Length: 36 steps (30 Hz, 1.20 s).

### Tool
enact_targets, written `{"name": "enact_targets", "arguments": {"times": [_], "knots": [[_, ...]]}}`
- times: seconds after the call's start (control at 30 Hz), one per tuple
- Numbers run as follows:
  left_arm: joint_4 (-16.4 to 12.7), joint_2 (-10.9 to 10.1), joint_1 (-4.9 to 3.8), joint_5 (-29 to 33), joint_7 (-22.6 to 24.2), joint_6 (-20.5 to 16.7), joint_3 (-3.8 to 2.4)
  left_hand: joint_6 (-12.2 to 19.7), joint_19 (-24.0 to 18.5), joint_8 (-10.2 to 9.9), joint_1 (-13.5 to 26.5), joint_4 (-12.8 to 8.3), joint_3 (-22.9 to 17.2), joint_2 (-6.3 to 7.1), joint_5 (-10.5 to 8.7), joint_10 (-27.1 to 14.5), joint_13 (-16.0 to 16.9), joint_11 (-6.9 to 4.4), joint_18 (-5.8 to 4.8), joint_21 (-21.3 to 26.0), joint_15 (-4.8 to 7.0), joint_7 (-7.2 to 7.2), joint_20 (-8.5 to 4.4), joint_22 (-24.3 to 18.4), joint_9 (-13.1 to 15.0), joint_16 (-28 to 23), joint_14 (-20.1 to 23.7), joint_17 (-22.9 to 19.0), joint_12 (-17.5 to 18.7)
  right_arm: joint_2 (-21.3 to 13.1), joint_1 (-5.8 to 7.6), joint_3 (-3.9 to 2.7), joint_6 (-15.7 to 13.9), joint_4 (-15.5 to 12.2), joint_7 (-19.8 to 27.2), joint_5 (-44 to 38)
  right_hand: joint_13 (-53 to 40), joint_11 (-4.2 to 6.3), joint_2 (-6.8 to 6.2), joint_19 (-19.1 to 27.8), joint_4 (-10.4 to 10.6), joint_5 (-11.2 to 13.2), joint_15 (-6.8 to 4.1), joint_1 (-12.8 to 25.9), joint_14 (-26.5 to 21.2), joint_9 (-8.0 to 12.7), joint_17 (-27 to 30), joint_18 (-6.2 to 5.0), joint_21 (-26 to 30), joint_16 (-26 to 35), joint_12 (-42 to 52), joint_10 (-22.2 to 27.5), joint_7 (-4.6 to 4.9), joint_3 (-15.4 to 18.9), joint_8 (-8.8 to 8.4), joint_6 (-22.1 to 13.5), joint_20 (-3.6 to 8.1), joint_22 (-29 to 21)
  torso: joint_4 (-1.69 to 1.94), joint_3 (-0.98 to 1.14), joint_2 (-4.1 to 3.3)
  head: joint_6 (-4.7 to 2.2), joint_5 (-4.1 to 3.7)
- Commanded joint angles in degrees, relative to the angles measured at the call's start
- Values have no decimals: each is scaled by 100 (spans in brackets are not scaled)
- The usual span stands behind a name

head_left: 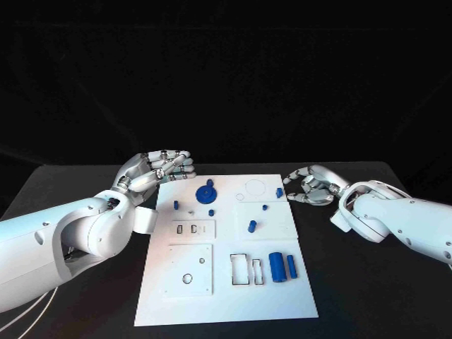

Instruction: Assemble the parts on the task board

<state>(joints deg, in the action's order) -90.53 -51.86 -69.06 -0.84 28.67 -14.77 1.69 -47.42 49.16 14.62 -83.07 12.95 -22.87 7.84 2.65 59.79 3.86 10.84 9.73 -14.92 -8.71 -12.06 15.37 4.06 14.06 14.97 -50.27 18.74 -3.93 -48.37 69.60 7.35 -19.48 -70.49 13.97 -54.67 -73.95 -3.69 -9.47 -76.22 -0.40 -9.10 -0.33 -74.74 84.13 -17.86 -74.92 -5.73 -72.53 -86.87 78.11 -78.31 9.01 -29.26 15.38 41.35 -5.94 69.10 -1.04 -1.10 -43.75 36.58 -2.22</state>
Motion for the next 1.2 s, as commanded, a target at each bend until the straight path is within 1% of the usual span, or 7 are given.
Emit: {"name": "enact_targets", "arguments": {"times": [0.03,0.23,0.3,0.37,0.5,0.97,1.2], "knots": [[-20,5,-1,-23,8,57,-4,18,49,0,64,3,-27,-15,23,22,-2,10,88,8,-11,-230,-11,2,7,-34,-42,-10,10,34,-11,0,28,2,-67,-126,-18,-36,-10,18,-33,-19,20,83,392,-15,-618,57,31,-9,-14,-24,0,-5,31,83,1,11,-4,2,7,18,11],[-23,4,-1,-23,-4,46,-4,20,50,-1,65,2,-28,-15,23,22,-2,12,88,8,-12,-232,-12,2,7,-35,-43,-10,10,93,-17,0,38,13,-73,-128,-65,-64,27,-11,-13,-20,43,153,397,-34,-640,67,4,-18,21,-59,33,-7,73,226,-15,55,6,-1,9,40,-32],[-24,3,-1,-23,-7,44,-4,20,51,-1,65,2,-29,-15,23,22,-2,13,88,8,-12,-234,-12,2,7,-35,-44,-10,10,114,-18,0,36,21,-75,-125,-77,-69,39,-17,-7,-22,48,170,398,-37,-641,69,-3,-18,30,-68,39,-10,80,261,-20,64,5,-1,8,41,-30],[-24,1,-1,-23,-10,45,-4,20,51,-1,65,2,-29,-15,23,22,-2,13,88,8,-12,-234,-12,2,7,-35,-44,-10,10,131,-18,0,25,29,-79,-118,-78,-73,46,-21,-5,-23,51,178,399,-38,-646,70,-7,-20,31,-68,43,-13,82,282,-23,71,1,4,6,42,-20],[-29,-1,-1,-23,-11,50,-4,23,56,-3,59,-8,-40,-18,24,23,-2,16,87,8,-14,-239,-14,2,7,-39,-51,-13,10,167,-19,0,4,53,-89,-106,-93,-78,65,-24,2,-26,56,191,400,-38,-650,71,-8,-22,42,-79,50,-21,83,306,-27,75,5,1,3,39,-33],[-31,-7,-2,-23,-21,56,-4,23,56,-3,59,-8,-40,-18,24,23,-2,16,87,8,-14,-239,-14,2,7,-39,-51,-13,10,274,-26,0,22,94,-99,-94,-118,-94,106,-30,9,-26,69,217,401,-39,-655,72,-12,-25,62,-98,68,-45,89,396,-40,88,-3,6,7,87,15],[-34,-12,-2,-24,-30,62,-4,23,56,-3,59,-8,-40,-18,24,23,-2,16,87,8,-14,-239,-14,2,7,-39,-51,-13,10,296,-35,0,19,117,-98,-94,-128,-109,133,-29,-4,-17,84,237,399,-46,-648,70,-6,-24,68,-101,85,-74,113,560,-55,92,-2,4,11,101,18]]}}
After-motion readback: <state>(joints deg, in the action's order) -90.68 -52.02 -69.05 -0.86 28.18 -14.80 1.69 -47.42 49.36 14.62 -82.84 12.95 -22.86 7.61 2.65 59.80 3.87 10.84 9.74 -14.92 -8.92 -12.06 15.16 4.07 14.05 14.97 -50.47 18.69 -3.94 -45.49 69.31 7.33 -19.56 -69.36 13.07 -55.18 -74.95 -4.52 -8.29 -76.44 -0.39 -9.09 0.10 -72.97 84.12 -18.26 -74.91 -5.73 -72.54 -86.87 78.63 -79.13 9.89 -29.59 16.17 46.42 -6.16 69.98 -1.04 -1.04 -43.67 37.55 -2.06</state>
